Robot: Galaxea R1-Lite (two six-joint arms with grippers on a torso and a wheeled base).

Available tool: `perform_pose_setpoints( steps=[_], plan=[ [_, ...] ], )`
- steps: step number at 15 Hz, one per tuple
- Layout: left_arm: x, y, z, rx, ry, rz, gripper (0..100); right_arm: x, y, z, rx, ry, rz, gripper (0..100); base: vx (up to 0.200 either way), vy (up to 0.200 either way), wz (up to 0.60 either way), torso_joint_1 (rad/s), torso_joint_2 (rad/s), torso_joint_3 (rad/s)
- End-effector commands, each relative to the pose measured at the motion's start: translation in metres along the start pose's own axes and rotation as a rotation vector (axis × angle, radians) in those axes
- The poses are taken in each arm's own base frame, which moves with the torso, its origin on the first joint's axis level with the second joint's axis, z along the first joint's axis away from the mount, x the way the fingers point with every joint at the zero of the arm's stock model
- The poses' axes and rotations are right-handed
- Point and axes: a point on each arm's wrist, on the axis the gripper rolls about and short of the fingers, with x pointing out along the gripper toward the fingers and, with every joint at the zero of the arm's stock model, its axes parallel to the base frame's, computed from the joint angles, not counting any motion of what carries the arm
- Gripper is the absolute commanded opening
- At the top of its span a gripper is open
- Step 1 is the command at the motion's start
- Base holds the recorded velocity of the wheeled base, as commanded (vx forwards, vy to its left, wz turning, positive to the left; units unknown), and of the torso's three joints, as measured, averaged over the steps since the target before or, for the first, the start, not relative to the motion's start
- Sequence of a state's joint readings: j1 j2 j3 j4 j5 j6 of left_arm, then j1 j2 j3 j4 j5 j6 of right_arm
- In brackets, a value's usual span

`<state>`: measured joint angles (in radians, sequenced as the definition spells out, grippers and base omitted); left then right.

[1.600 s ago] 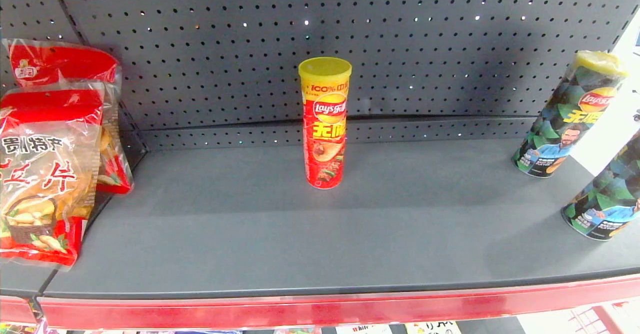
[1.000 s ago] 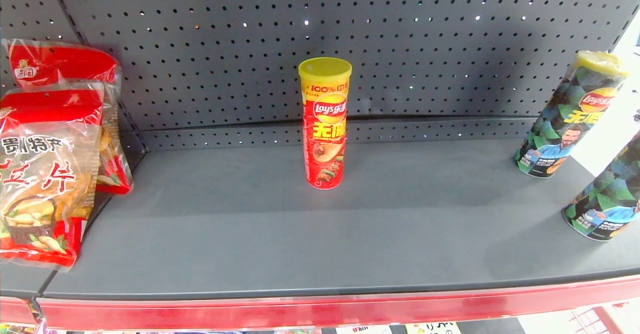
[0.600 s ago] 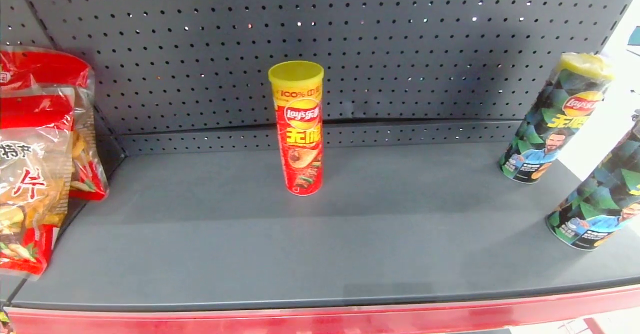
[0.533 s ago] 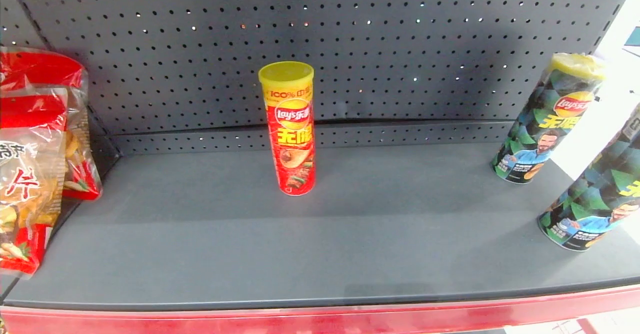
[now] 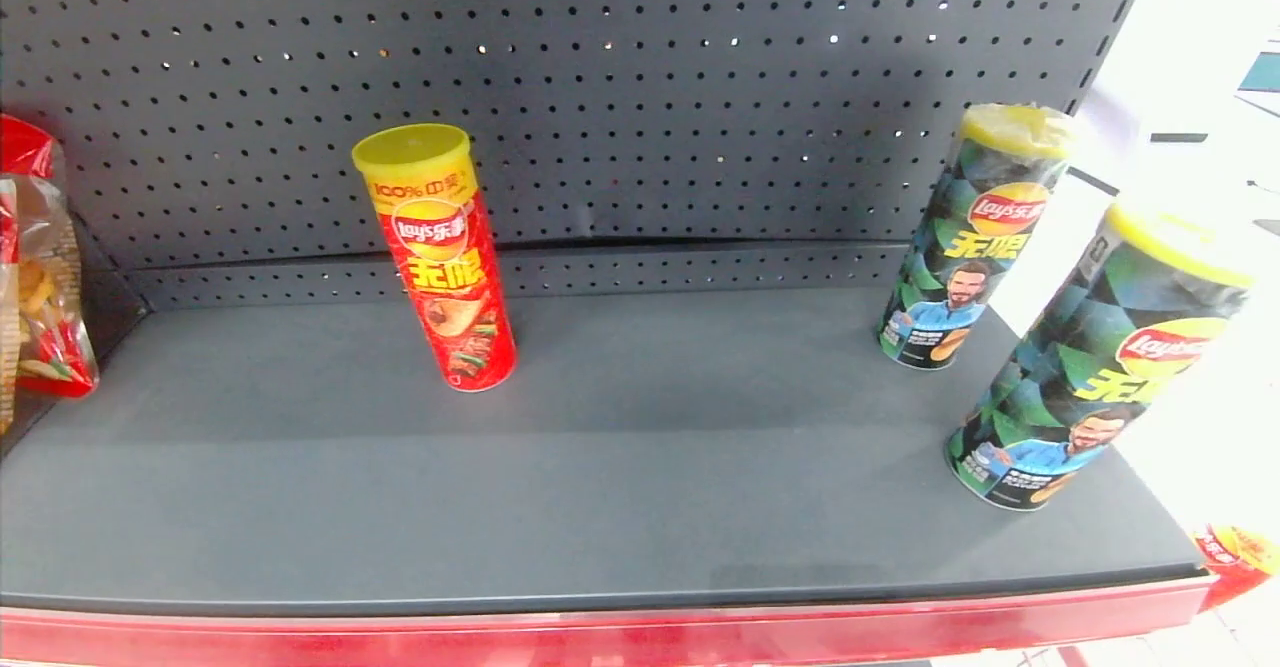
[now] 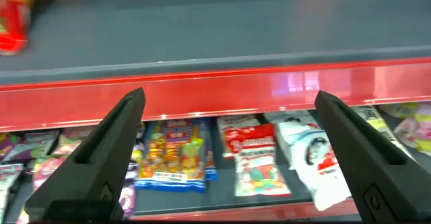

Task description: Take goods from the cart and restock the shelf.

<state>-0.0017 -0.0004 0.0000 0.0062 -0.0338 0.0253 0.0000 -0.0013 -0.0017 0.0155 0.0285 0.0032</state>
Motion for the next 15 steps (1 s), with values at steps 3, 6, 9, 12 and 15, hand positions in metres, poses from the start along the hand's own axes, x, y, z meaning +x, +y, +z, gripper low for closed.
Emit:
perform_pose_setpoints(
  steps=[3, 6, 9, 12, 15],
  plan=[
    [0.0000, 0.0000, 0.0000, -0.001, 0.000, 0.000, 100, 0.0001, 0.0000, 0.0000, 0.000, 0.001, 0.001, 100, 0.000, -0.200, 0.00, 0.004, 0.01, 0.002],
    [0.0000, 0.0000, 0.0000, -0.001, 0.000, 0.000, 100, 0.0001, 0.0000, 0.0000, 0.000, 0.001, 0.001, 100, 0.000, -0.200, 0.00, 0.001, 0.00, 0.001],
    [0.0000, 0.0000, 0.0000, -0.001, 0.000, 0.000, 100, 0.0001, 0.0000, 0.0000, 0.001, 0.001, 0.001, 100, 0.000, -0.200, 0.00, -0.001, 0.00, 0.005],
    [0.0000, 0.0000, 0.0000, -0.001, 0.000, 0.000, 100, 0.0001, 0.0000, 0.0000, 0.000, 0.001, 0.001, 100, 0.000, -0.200, 0.00, 0.002, 0.00, 0.002],
    [0.0000, 0.0000, 0.0000, -0.001, 0.000, 0.000, 100, 0.0001, 0.0000, 0.0000, 0.000, 0.001, 0.001, 100, 0.000, -0.200, 0.00, 0.005, 0.00, 0.002]
  ],
)
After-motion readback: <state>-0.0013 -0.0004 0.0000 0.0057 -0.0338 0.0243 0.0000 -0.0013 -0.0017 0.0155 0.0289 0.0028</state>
